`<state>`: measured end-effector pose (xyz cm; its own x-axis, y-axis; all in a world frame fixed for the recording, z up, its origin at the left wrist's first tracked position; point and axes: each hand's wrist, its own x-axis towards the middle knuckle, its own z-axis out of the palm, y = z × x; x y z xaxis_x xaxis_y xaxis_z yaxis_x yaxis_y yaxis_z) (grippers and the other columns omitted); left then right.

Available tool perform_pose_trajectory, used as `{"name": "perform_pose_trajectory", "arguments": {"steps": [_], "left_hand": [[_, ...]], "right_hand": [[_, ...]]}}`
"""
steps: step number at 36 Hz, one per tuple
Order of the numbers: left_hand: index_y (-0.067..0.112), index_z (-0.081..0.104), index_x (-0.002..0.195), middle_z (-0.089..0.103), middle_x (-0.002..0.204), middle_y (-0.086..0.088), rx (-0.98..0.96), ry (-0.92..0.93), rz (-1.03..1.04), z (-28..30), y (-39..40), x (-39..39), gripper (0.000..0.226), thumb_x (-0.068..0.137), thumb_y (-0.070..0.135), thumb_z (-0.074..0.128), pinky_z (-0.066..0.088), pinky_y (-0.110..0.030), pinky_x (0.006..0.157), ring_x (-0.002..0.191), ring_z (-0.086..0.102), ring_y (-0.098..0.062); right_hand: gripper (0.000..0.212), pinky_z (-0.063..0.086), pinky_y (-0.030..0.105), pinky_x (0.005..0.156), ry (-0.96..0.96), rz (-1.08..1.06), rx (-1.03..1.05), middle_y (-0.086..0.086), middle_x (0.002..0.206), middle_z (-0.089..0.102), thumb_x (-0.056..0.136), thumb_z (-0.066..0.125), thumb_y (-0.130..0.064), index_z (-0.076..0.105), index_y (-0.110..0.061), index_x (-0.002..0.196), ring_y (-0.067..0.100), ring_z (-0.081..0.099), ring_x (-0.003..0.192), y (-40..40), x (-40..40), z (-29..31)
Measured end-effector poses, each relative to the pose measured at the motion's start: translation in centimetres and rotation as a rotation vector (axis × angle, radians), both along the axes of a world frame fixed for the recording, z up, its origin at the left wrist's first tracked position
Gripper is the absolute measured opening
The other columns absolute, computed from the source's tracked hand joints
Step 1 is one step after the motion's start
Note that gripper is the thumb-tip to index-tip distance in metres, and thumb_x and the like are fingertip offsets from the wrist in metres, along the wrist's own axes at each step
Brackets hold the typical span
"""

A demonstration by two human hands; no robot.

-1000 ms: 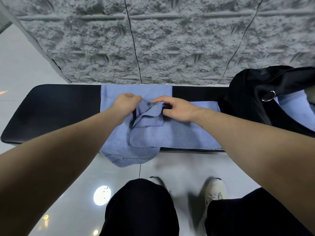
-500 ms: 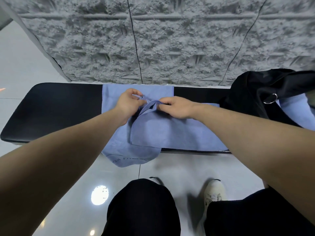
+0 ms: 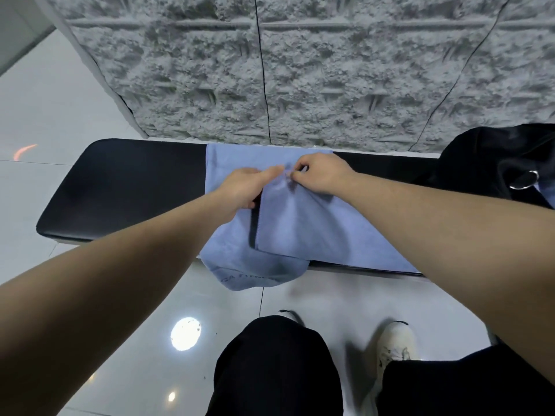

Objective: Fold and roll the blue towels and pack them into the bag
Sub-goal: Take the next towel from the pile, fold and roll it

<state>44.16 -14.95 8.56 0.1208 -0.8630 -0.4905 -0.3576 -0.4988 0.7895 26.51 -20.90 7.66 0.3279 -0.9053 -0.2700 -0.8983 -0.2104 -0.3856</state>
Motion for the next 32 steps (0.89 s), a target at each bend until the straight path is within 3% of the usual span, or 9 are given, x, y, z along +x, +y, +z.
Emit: {"name": "perform_pose_trajectory", "arguments": {"steps": [4,9,13,15,18,22,24,28,32], "left_hand": [[0.019,0.057,0.092,0.049,0.086,-0.005,0.015,-0.092,-0.122,-0.4,-0.5,0.2,0.021,0.083,0.031,0.072,0.047,-0.03,0.07,0.08,0.049,-0.017],[0.009,0.067,0.106,0.061,0.093,-0.005,0.044,-0.037,-0.161,0.4,-0.6,-0.1,0.024,0.088,0.024,0.068,0.053,-0.038,0.083,0.085,0.058,-0.019],[0.02,0.066,0.109,0.07,0.116,-0.007,0.114,0.005,-0.262,0.9,-0.3,-0.2,0.021,0.089,0.023,0.069,0.05,-0.04,0.093,0.1,0.066,-0.022],[0.024,0.065,0.109,0.067,0.12,-0.011,0.11,0.005,-0.258,0.6,0.0,-0.1,0.021,0.089,0.02,0.069,0.048,-0.039,0.088,0.1,0.064,-0.022],[0.027,0.057,0.124,0.066,0.119,-0.004,0.066,0.007,-0.19,0.0,0.1,0.0,0.038,0.088,0.019,0.069,0.051,-0.042,0.084,0.109,0.064,-0.031],[0.029,0.051,0.108,0.061,0.103,-0.006,-0.085,0.036,-0.085,-0.4,0.1,-0.4,0.023,0.094,0.014,0.061,0.046,-0.038,0.071,0.088,0.06,-0.026],[0.029,0.049,0.114,0.055,0.089,0.002,-0.197,-0.045,-0.063,0.0,0.0,-0.8,0.027,0.094,0.014,0.061,0.046,-0.027,0.065,0.078,0.056,-0.017],[0.025,0.053,0.124,0.05,0.085,0.008,-0.322,-0.1,0.017,0.5,-1.4,-1.1,0.037,0.091,0.014,0.066,0.043,-0.02,0.062,0.073,0.053,-0.01],[0.02,0.055,0.124,0.052,0.081,0.007,-0.413,-0.187,-0.039,1.0,-3.5,-1.8,0.044,0.084,0.012,0.073,0.041,-0.013,0.059,0.067,0.051,-0.006]], "right_hand": [[0.026,0.043,0.037,0.095,-0.032,-0.061,0.007,-0.018,0.1,0.065,0.088,0.049,-0.064,0.062,-0.041,0.087,0.013,0.054,0.103,0.5,-0.5,0.0],[0.037,0.048,0.033,0.091,-0.134,-0.072,0.044,-0.019,0.091,0.063,0.081,0.054,-0.07,0.064,-0.036,0.092,0.012,0.06,0.099,1.0,-3.4,0.0],[0.066,0.049,0.042,0.095,-0.143,-0.07,0.032,-0.02,0.086,0.061,0.056,0.045,-0.091,0.059,-0.04,0.096,0.012,0.06,0.094,1.6,-6.5,0.0],[0.069,0.047,0.044,0.095,-0.092,-0.066,0.026,-0.02,0.09,0.059,0.056,0.045,-0.093,0.057,-0.041,0.1,0.013,0.058,0.095,1.9,-7.7,0.0],[0.063,0.043,0.041,0.095,0.054,-0.035,0.05,-0.015,0.098,0.057,0.068,0.051,-0.087,0.054,-0.038,0.108,0.016,0.051,0.099,2.6,-8.8,0.5],[0.046,0.044,0.034,0.071,0.115,-0.041,0.112,-0.01,0.09,0.06,0.078,0.061,-0.07,0.051,-0.03,0.1,0.015,0.057,0.085,2.9,-9.6,1.3],[0.034,0.042,0.032,0.064,0.12,-0.061,0.138,-0.008,0.09,0.061,0.081,0.063,-0.058,0.052,-0.028,0.091,0.013,0.057,0.08,3.0,-10.2,1.4],[0.017,0.044,0.029,0.064,0.054,-0.136,0.183,-0.007,0.086,0.061,0.083,0.062,-0.042,0.06,-0.025,0.083,0.015,0.058,0.08,3.4,-11.2,1.5],[0.015,0.043,0.028,0.069,0.038,-0.13,0.214,-0.002,0.088,0.062,0.089,0.057,-0.033,0.061,-0.019,0.085,0.019,0.057,0.086,3.9,-11.7,1.6]]}}
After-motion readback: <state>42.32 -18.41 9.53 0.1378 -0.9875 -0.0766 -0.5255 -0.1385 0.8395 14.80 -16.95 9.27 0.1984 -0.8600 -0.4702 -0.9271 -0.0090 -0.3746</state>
